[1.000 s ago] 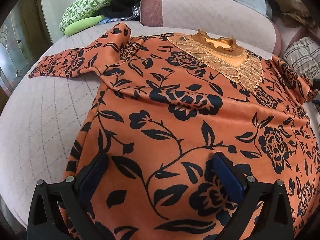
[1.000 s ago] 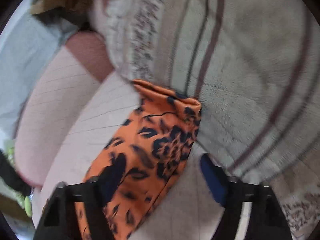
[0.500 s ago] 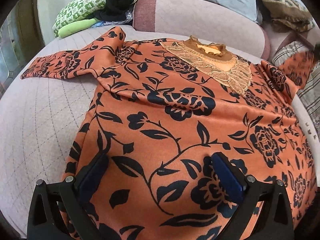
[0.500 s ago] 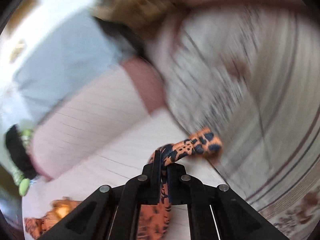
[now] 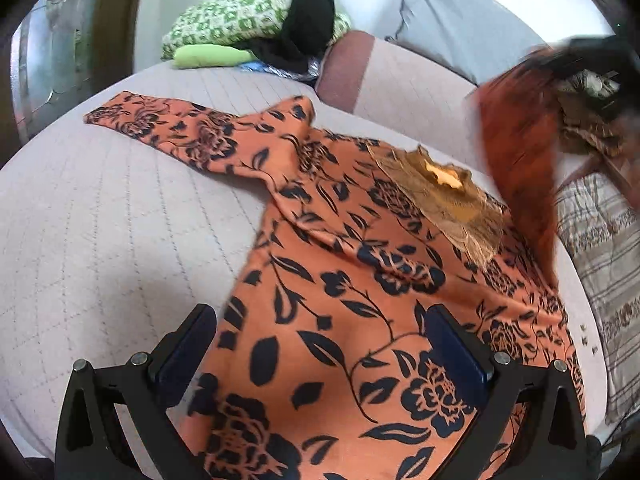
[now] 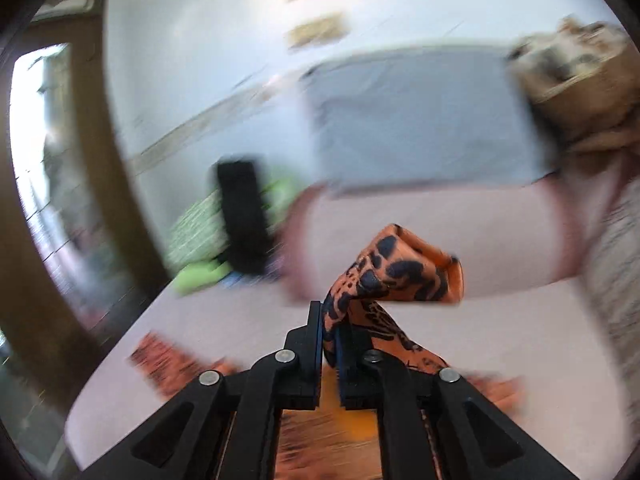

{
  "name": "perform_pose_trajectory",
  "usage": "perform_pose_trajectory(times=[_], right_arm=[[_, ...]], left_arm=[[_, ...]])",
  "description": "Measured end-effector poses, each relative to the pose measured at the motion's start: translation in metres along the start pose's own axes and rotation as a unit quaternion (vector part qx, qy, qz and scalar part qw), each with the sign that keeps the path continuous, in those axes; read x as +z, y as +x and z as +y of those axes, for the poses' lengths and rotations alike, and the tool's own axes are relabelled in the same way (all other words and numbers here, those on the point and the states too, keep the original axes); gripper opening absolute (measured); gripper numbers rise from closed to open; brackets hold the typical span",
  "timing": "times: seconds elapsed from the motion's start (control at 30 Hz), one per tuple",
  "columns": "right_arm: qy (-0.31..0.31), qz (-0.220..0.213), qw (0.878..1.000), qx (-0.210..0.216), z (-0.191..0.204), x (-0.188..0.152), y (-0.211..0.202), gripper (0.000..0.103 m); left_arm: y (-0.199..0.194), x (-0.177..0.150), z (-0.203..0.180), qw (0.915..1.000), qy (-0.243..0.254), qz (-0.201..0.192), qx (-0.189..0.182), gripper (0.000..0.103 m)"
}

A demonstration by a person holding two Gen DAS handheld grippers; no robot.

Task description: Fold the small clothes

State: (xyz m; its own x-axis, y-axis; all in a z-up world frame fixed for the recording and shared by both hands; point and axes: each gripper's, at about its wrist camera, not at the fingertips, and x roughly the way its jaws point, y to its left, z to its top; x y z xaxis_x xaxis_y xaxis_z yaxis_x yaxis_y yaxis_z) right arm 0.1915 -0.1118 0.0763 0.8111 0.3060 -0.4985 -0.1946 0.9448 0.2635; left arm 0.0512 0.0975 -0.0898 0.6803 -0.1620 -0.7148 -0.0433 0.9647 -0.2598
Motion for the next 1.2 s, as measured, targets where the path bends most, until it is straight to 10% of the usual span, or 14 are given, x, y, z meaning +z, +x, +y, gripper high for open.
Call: perform_pose_trajectory(times=[0.03, 0.13, 0.23, 0.5, 0.63, 0.83, 0.97, 1.2], right_arm=[[0.004, 0.037, 0.999, 0.011, 0.008, -0.019, 0.03, 0.015], [0.005, 0.154, 0.988, 0.001, 0.021, -0.096, 0.117, 0.091], [0.052, 0.237, 0.97, 0.034, 0.005, -0.153, 0.145, 0.091], [0.113, 0.135, 0.983, 0.042, -0.051, -0.113, 0.095, 0.095], [0.163, 0.233, 0.958, 0.038, -0.074, -0.155, 0.141, 0.103], [0.15, 0.124, 0.975, 0.105, -0.053, -0.125, 0.092, 0.102], [0.183, 0.254, 0.945, 0.093, -0.07, -0.15, 0.146, 0.102], [0.136, 0.151, 0.972, 0.122, -0.056, -0.15, 0.069, 0.102]], left_arm=[[0.0, 0.001, 0.002, 1.0, -0.002, 0.002, -0.001, 0.103], [0.002, 0.001, 0.005, 1.0, -0.003, 0.001, 0.004, 0.103], [-0.002, 0.003, 0.009, 1.0, -0.006, -0.006, 0.005, 0.103], [0.005, 0.003, 0.001, 0.9999, 0.012, -0.006, 0.004, 0.103], [0.01, 0.001, 0.007, 1.0, -0.008, 0.005, -0.003, 0.103], [0.006, 0.001, 0.019, 0.998, -0.058, -0.013, -0.023, 0.103], [0.0, 0.007, 0.023, 0.9967, -0.072, -0.006, -0.037, 0.103], [-0.016, 0.063, 0.086, 0.9819, -0.168, -0.048, -0.074, 0.103]])
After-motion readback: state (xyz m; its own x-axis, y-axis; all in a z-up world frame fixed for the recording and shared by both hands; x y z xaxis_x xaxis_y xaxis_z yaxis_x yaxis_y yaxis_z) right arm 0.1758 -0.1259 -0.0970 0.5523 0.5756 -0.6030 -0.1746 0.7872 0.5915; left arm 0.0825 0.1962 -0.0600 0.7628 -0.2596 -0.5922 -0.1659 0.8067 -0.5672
